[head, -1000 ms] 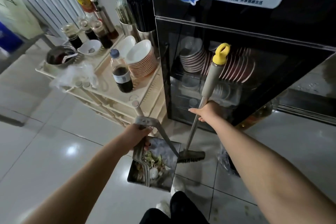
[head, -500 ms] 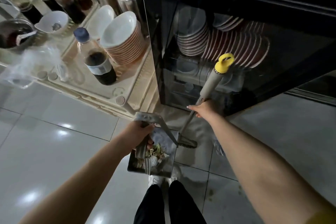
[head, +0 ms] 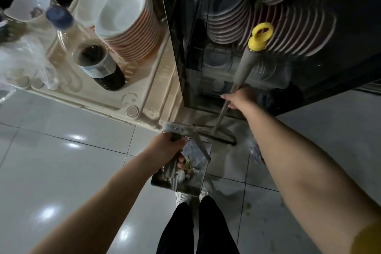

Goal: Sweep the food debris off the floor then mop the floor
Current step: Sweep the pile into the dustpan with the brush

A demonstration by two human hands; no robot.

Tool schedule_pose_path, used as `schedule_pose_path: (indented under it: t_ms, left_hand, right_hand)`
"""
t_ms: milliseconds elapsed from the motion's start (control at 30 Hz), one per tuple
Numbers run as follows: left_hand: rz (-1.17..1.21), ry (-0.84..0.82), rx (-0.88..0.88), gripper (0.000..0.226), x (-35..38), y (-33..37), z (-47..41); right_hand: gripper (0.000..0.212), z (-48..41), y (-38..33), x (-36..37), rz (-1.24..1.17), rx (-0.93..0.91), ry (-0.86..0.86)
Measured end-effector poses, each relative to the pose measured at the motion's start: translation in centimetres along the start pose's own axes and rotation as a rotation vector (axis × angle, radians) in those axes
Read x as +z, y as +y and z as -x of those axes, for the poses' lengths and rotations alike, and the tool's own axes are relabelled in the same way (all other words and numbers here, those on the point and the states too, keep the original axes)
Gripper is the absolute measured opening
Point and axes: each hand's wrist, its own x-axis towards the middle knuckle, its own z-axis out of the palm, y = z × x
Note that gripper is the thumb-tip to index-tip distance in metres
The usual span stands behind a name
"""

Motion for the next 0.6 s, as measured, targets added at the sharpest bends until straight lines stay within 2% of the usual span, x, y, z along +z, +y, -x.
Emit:
schedule_pose_path:
  t_ms: [200,333,600]
  left_hand:
    - [0.027,-0.071,0.014,0.021,0.5,0.1,-0.2]
    - [0.026,-0.077,0.030,0.023,0.2,0.3,-1.0]
    - [0.004,-0.066,0.029,0.020,0.7,-0.3,-2.2]
  right_hand:
    - [0.028,-0.3,-0.7,0.1,0.039,-0.013,-0.024]
    - [0.027,-0.6,-0.5,1.1,-0.059,-0.012,-0.053]
    - [0.040,-1.6,0.3,1.9,-0.089,-0.033,-0.003]
